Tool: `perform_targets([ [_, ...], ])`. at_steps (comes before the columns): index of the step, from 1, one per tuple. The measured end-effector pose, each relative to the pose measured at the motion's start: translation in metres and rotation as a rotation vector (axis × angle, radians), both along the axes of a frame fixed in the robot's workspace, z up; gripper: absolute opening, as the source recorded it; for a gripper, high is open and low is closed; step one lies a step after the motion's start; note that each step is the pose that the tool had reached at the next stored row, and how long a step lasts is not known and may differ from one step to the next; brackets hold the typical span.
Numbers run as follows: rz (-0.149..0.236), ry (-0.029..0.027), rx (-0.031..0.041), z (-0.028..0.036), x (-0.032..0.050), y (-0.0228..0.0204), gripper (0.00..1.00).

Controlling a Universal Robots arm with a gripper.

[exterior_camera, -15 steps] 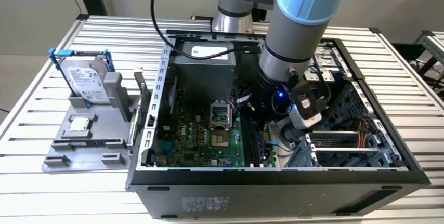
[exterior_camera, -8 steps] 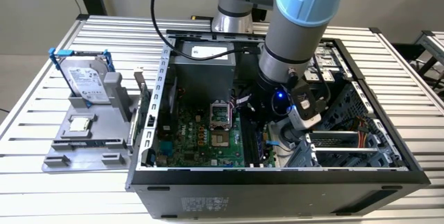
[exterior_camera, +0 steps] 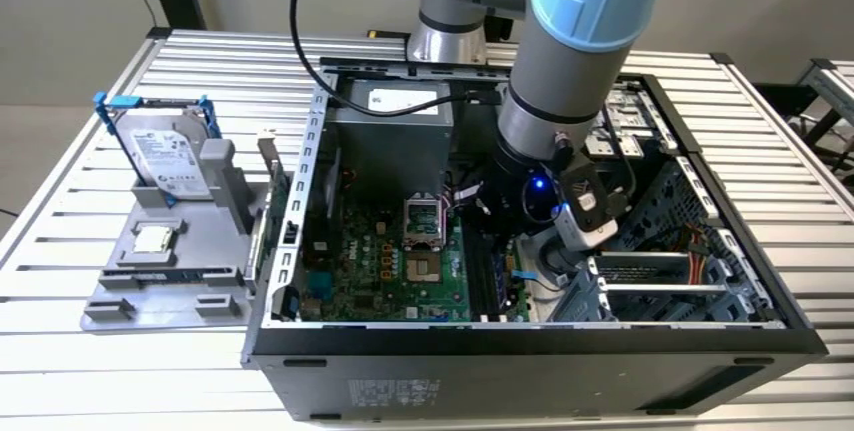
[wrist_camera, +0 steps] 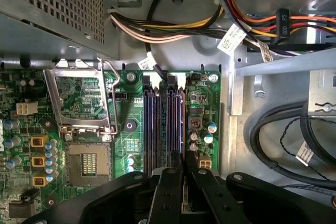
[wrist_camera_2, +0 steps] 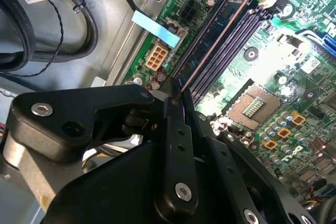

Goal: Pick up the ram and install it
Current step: 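Insert the ram into the slot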

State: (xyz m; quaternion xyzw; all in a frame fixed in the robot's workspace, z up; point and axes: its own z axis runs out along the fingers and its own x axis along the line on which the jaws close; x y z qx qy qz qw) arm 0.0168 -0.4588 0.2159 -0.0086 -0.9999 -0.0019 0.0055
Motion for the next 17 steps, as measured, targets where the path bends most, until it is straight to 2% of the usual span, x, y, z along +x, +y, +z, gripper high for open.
perform_targets([
  [7, 0.000, 0.0014, -0.0001, 0.0000, 0.0000, -0.0011, 0.00],
  [17, 0.000, 0.0019, -0.0048, -0.0031, 0.0001, -0.0007, 0.00],
])
